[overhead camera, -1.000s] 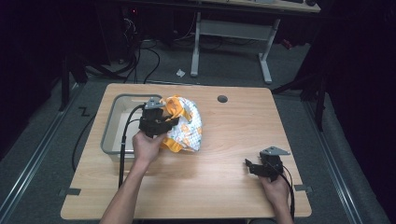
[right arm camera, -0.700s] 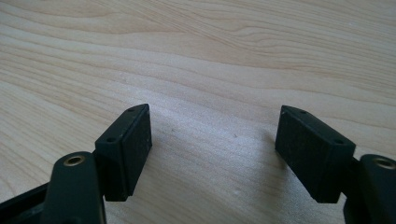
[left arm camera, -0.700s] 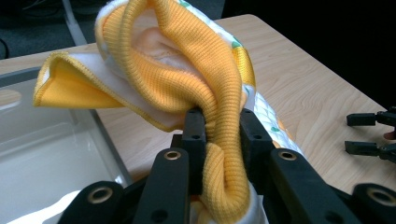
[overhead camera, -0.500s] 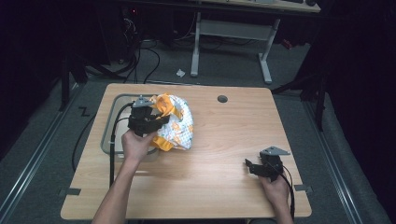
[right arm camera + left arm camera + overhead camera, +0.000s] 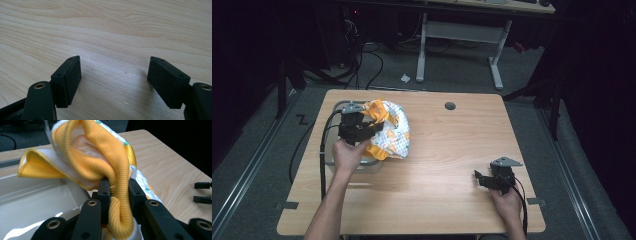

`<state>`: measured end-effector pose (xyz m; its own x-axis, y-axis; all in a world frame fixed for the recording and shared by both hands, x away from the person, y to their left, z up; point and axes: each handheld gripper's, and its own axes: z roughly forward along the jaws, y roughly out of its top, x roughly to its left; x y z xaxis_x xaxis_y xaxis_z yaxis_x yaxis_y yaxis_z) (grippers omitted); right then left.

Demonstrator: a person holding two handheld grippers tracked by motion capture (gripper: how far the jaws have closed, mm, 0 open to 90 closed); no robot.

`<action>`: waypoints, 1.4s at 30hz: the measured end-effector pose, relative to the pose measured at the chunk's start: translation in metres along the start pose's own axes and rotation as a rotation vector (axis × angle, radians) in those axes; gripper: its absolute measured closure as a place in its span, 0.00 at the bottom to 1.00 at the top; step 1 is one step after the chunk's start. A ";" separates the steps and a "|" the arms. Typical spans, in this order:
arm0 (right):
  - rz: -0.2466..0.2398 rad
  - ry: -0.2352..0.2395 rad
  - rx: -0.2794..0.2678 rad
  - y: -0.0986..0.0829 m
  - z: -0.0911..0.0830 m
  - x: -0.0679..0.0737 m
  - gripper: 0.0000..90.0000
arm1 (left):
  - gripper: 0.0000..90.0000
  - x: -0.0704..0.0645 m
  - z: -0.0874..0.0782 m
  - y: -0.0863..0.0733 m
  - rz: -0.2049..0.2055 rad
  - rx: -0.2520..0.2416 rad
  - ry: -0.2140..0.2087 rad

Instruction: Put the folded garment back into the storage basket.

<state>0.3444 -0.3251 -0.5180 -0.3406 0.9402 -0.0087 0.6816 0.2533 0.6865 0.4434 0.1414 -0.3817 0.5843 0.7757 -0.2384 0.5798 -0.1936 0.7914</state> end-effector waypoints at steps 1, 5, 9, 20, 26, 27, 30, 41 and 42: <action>0.000 0.000 0.000 0.000 0.000 0.000 0.30 | 0.84 0.000 0.000 0.000 0.000 0.000 0.000; 0.001 0.000 0.000 0.000 0.000 0.000 0.30 | 0.84 0.005 -0.004 -0.001 -0.002 0.003 0.017; -0.001 0.000 0.000 0.000 0.000 0.000 0.30 | 0.84 0.010 -0.007 -0.002 -0.007 0.003 0.023; 0.000 0.000 0.000 0.000 0.000 0.000 0.30 | 0.84 0.024 -0.017 -0.004 -0.024 0.007 0.056; 0.001 0.000 0.001 0.000 0.000 0.000 0.30 | 0.84 0.031 -0.021 -0.006 -0.035 0.007 0.072; 0.001 0.000 0.000 0.000 0.000 0.000 0.30 | 0.84 0.033 -0.022 -0.007 -0.036 0.009 0.074; -0.001 0.000 0.000 0.000 0.000 0.000 0.30 | 0.84 0.036 -0.022 -0.007 -0.037 0.012 0.077; 0.001 0.000 0.000 0.000 0.000 0.000 0.30 | 0.84 0.056 -0.017 -0.017 -0.066 0.050 0.095; -0.001 0.000 0.000 0.000 0.000 0.000 0.30 | 0.84 0.058 -0.017 -0.018 -0.068 0.055 0.098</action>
<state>0.3444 -0.3251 -0.5180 -0.3411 0.9400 -0.0090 0.6815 0.2539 0.6864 0.4573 0.1996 -0.4004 0.4861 0.8425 -0.2320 0.6479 -0.1693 0.7427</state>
